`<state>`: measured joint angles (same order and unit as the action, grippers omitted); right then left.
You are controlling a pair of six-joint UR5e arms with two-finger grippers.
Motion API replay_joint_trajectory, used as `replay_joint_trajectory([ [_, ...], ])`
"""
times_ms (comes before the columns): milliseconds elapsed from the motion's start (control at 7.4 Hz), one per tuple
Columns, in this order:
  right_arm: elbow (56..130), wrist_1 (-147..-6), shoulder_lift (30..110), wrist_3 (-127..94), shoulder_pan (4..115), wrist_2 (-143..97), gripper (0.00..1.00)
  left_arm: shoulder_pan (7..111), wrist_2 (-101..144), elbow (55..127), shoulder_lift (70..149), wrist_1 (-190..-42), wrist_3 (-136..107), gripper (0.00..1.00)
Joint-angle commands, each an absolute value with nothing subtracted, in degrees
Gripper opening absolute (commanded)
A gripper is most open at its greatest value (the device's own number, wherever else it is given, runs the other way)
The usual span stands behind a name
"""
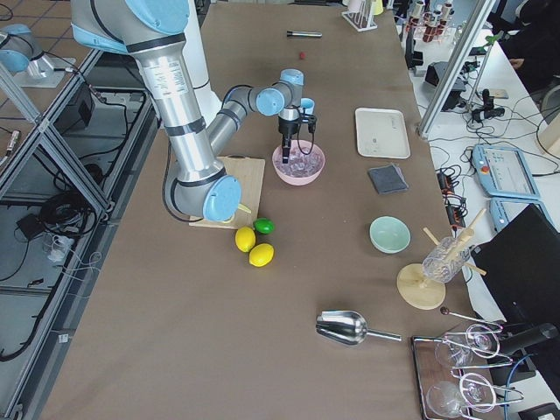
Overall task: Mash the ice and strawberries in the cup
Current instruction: 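Dig the scoop through the ice cubes to fill it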
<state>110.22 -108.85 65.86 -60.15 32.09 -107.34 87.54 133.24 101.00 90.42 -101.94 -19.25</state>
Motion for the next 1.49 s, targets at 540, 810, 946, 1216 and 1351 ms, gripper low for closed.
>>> replay_joint_trajectory([
  [540,109.6,-108.9,65.83,-57.48,32.08,-106.53,0.54,87.54,133.16,100.81,90.53,-101.87,-19.34,0.99],
  [810,109.51,-108.9,65.92,-57.48,31.38,-106.26,0.47,87.54,133.15,100.9,90.53,-101.78,-19.34,0.99],
  [946,109.42,-108.9,65.92,-57.48,31.2,-105.91,0.48,87.54,133.15,100.81,90.53,-101.86,-19.34,0.99],
  [1216,109.25,-108.9,65.92,-57.48,31.46,-105.91,0.44,87.54,133.24,101.07,90.44,-101.78,-19.34,0.99],
  [1351,109.25,-109.07,65.83,-57.31,32.07,-106.0,0.44,87.54,133.24,101.07,90.44,-101.78,-19.34,0.99],
])
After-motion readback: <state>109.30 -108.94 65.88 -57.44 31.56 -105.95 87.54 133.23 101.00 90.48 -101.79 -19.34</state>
